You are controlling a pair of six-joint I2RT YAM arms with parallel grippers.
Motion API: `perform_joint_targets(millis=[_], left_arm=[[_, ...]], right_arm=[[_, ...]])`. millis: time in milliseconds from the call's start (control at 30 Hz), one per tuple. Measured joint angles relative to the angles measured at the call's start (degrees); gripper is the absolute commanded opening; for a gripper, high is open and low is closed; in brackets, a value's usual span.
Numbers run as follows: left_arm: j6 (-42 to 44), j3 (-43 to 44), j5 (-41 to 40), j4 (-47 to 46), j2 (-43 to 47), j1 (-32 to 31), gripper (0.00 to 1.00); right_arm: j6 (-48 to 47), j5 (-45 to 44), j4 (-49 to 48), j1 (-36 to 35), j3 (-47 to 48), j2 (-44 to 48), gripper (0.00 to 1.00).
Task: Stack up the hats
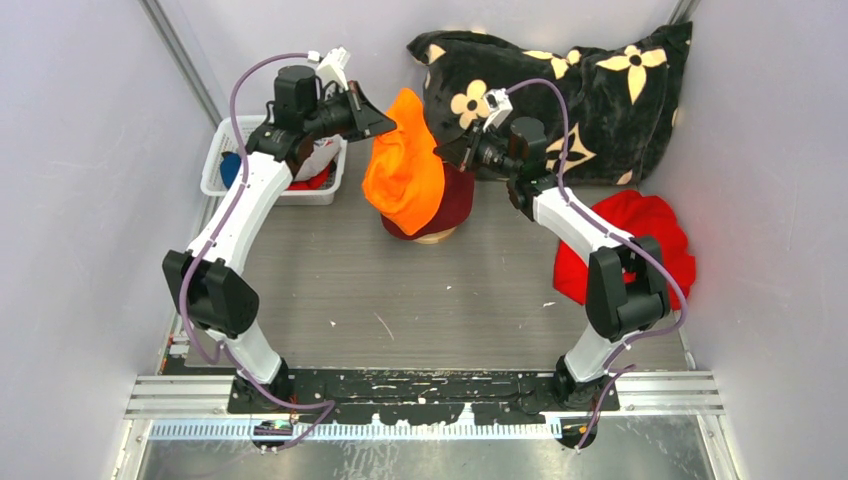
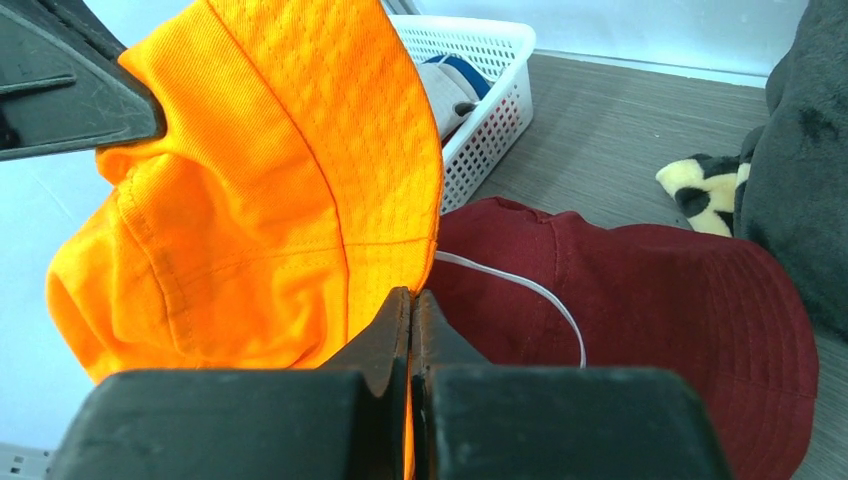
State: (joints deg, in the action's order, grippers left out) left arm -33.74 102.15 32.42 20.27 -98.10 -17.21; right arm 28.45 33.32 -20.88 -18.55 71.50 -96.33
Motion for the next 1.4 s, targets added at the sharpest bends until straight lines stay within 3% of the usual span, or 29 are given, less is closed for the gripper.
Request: perform_joint_targets(millis=[433, 867, 1133, 1400], left_arm=[[1.7, 0.74, -4.59, 5.6, 6.16, 4.37, 0.0], [3.19, 6.12, -6.93, 12.61, 9.38, 13.2, 0.0], [2.86, 9.64, -4.76, 16.68, 7.02, 14.27, 0.0], [0.92, 11.15, -1.27, 16.92, 2.05, 13.6, 0.0]], right_arm=[[2.08, 1.4, 1.53, -1.49, 3.19, 4.22, 0.01], [4.37, 3.32, 3.41, -9.88, 19.54, -5.97, 0.01], [5.57, 2.6, 5.16, -10.54, 19.82, -8.07, 0.01], [4.7, -0.13, 7.74, -8.57, 14.45, -3.23, 0.01]])
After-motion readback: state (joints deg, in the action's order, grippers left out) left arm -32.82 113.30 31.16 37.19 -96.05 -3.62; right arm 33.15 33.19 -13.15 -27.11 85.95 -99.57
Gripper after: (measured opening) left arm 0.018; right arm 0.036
